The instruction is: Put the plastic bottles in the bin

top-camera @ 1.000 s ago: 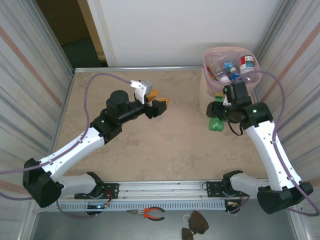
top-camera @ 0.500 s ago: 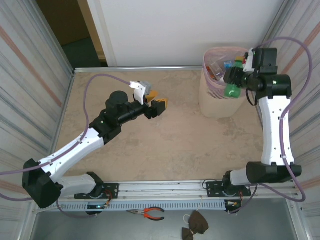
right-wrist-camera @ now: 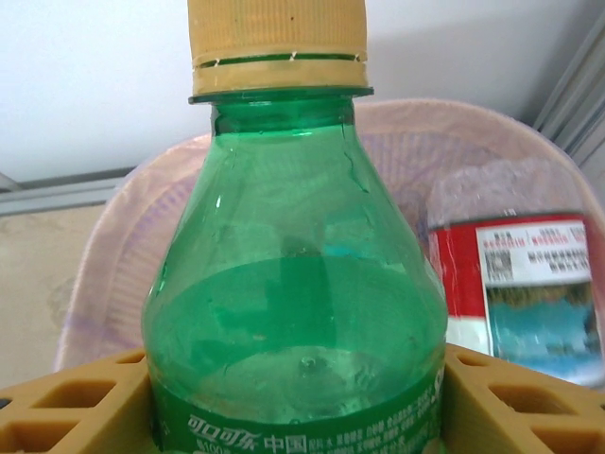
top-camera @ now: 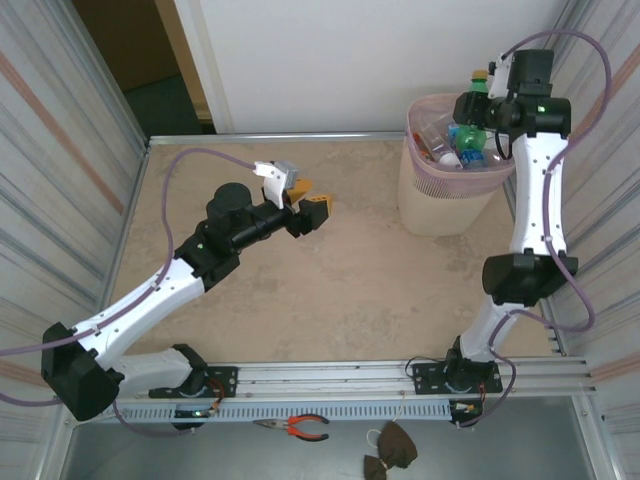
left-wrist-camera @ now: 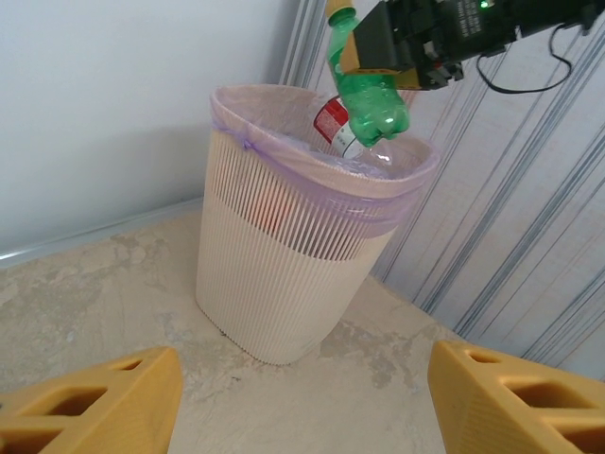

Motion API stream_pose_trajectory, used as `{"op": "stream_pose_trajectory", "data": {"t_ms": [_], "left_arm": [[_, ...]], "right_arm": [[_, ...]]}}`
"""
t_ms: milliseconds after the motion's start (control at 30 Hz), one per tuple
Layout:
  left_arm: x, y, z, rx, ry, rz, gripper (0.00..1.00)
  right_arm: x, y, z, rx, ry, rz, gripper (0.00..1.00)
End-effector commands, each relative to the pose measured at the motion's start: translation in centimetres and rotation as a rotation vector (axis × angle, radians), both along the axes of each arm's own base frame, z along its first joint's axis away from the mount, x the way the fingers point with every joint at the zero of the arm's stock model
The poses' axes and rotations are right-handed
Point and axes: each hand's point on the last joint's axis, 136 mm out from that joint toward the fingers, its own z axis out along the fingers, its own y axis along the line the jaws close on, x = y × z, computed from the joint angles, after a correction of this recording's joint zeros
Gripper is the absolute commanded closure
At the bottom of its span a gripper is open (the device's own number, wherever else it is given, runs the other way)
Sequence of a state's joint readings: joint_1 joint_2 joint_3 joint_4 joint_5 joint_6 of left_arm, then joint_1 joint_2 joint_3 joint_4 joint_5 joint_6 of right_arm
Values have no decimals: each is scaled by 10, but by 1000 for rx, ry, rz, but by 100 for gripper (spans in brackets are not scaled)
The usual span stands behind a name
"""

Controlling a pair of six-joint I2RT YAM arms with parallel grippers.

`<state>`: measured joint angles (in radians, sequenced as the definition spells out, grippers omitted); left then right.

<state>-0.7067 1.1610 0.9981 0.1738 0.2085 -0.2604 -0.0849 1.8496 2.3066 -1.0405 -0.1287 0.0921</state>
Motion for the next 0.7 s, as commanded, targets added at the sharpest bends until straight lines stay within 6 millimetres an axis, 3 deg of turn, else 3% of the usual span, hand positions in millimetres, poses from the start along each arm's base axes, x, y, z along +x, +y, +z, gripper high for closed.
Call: {"op": "stream_pose_trajectory", "data": {"t_ms": [0,433,533,667], "left_arm": [[1,9,4,-11,-5,29,30],[5,11,3,-13,3,35,30],[4,12,4,-15,1,36,30],[4,14,3,-12,3,43,30]], "right_arm": [[6,-1,-4,-46,17,40,37],[20,-4,-84,-117,242,87,34],[20,-1,-90,-120,261,91,31],[20,3,-78,-145,231,87,25]]}}
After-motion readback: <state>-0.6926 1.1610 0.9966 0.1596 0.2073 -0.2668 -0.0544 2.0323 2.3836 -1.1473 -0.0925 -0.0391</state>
